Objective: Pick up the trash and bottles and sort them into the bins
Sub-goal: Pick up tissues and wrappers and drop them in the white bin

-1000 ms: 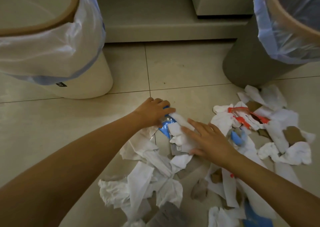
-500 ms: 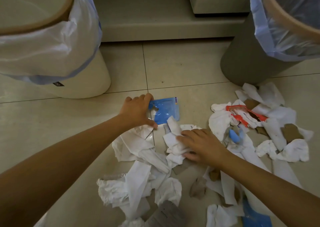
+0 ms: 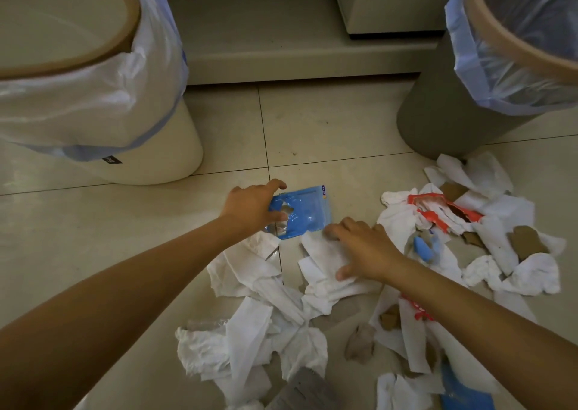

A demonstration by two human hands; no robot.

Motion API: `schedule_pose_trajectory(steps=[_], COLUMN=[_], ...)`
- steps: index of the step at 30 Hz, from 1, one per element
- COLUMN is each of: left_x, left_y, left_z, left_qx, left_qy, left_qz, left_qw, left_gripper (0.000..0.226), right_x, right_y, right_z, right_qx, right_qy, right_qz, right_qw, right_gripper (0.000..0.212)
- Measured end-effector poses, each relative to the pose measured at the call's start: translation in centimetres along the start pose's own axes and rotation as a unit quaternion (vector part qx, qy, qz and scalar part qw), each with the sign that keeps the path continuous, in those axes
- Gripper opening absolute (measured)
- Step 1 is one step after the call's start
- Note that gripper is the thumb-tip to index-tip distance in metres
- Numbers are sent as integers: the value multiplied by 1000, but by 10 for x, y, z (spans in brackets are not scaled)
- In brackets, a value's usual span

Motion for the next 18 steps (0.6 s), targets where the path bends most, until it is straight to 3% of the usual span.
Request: schedule_pose_trajectory(steps=[4, 10, 15, 18], left_x=[-3, 6, 19, 22], left_y=[0, 5, 33, 55], left_z=[7, 30, 60, 81], left_qx=[-8, -27, -64, -81], left_qy=[37, 150, 396, 469], left_qz=[7, 49, 72, 64], left_qw=[999, 987, 913, 877], left_gripper=[24, 9, 14, 18], right_x=[7, 5, 4, 6], right_y=[0, 8, 17, 25], right_z=[-5, 17, 43, 77], right_qx=[19, 22, 24, -19], right_qy=[3, -92, -212, -290], right_qz=[0, 1, 1, -18], right_qw=[1000, 995, 977, 957], right_gripper=[72, 57, 38, 37])
Point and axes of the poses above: each hand's wrist, its own y-axis away from the middle knuckle, its own z-axis out of the back of the hand, x = y × z, the point moved 7 cm from there along -y, towards the middle knuckle, and after that the axes turned 7 degrees about y, right-handed, at the moved point
